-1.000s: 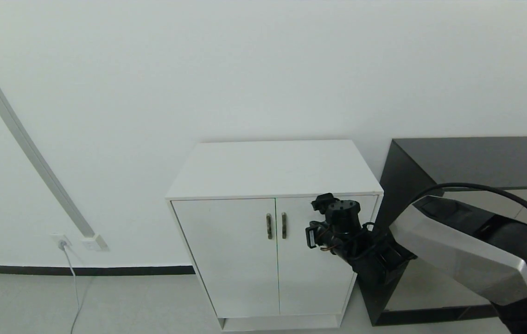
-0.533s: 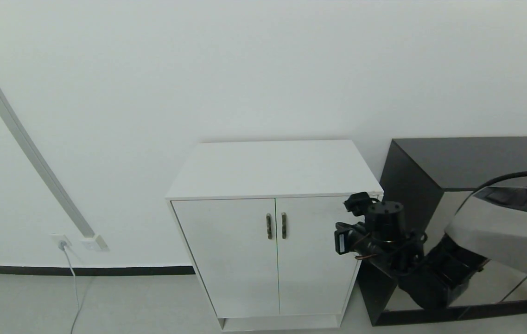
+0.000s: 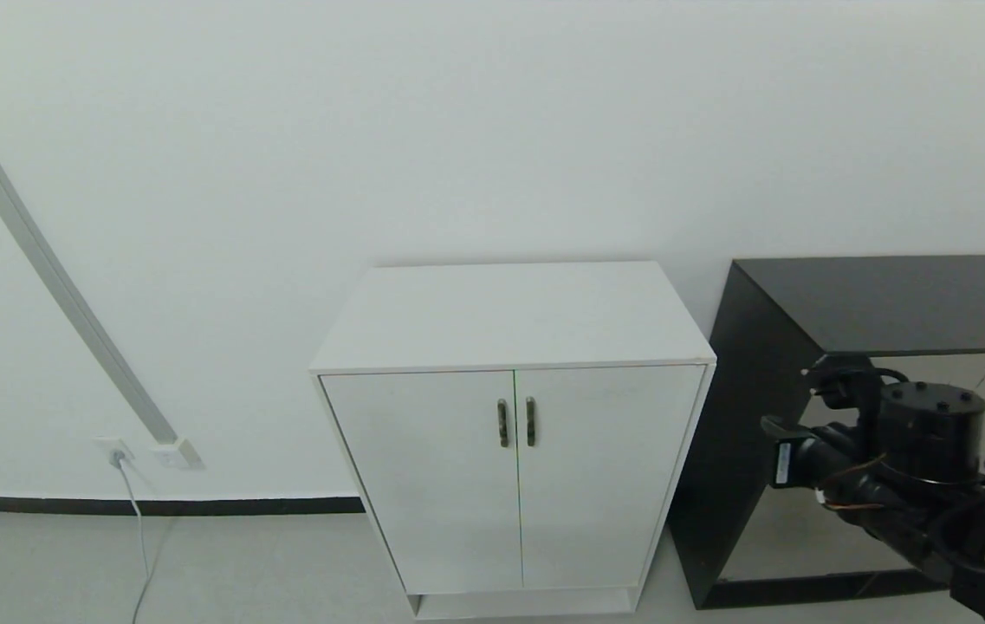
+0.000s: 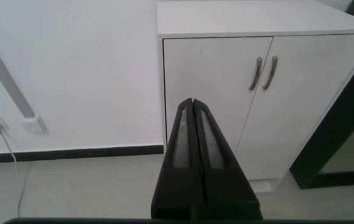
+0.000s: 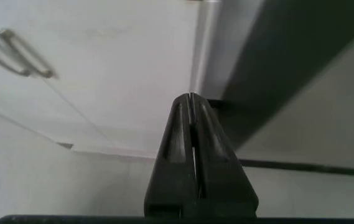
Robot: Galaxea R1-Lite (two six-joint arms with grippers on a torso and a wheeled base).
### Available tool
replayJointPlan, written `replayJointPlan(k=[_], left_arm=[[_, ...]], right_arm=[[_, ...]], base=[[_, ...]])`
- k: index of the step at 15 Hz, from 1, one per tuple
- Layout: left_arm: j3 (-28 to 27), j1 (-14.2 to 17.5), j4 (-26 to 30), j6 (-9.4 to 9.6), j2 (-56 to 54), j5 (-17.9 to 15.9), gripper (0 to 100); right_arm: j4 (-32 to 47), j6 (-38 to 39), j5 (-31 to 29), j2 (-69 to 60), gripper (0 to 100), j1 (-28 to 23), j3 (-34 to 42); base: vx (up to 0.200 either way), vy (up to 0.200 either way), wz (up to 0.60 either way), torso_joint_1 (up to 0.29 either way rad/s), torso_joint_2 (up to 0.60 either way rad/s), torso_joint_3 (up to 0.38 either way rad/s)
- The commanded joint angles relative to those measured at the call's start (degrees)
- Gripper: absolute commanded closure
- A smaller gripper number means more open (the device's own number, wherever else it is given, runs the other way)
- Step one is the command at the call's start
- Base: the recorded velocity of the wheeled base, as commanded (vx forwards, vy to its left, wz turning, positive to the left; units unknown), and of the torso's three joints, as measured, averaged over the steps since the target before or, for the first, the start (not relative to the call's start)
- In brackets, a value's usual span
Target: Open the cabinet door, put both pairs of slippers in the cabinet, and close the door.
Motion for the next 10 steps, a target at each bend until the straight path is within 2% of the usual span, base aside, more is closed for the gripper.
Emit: replayJointPlan(k=[1, 5, 10], left_arm=[[-0.09, -0.01, -0.01, 0.0, 0.05, 0.07, 100], [0.0, -0.01, -0.01, -0.09, 0.05, 0.07, 100], [0.0, -0.01, -0.01, -0.09, 0.05, -0.02, 100]], right_arm=[[0.0, 0.01, -1.93, -8.71, 100, -4.0, 6.05], [0.09, -0.16, -1.66, -16.53, 100, -11.47, 14.05], [0.44, -0.25, -0.7, -26.46, 100, -13.4, 20.9]], base=[[0.0, 0.0, 0.0, 0.0, 0.0, 0.0], [0.0, 0.0, 0.0, 0.0, 0.0, 0.0], [0.0, 0.0, 0.0, 0.0, 0.0, 0.0]])
